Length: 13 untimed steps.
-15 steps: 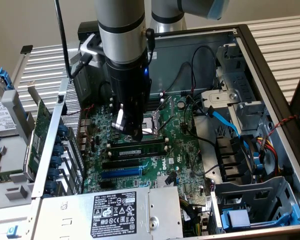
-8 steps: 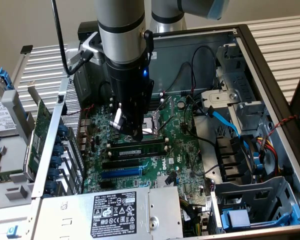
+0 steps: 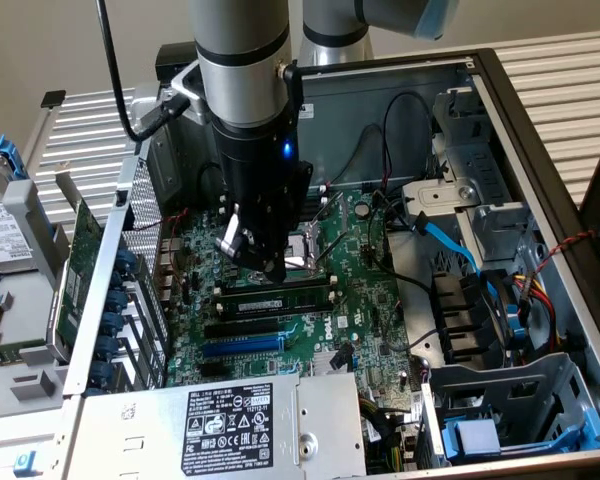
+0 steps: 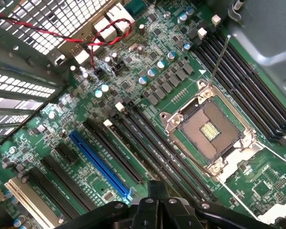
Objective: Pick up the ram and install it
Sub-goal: 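Press down the ram until it locks into place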
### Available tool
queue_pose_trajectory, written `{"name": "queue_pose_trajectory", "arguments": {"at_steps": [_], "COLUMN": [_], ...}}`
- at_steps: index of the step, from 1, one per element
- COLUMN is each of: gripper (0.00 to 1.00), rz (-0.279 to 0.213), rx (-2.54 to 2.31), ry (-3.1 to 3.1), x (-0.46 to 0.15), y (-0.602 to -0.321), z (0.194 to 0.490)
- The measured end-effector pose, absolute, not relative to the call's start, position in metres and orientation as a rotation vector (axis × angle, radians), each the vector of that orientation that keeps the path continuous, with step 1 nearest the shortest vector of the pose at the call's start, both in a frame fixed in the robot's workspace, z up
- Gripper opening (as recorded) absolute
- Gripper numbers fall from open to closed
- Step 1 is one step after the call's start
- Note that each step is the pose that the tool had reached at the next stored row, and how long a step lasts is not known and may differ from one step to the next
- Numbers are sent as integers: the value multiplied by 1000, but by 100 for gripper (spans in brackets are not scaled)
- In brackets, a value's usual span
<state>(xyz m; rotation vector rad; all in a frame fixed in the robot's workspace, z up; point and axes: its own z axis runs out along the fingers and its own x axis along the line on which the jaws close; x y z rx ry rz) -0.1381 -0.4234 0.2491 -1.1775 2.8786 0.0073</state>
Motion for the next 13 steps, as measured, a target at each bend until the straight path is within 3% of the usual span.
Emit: {"name": "queue_pose_trajectory", "arguments": {"at_steps": [13], "gripper": [11], "rz": [3], "rx": [-899], "ry": [2977], "x": [-138], "y": [-423], "z": [249]}}
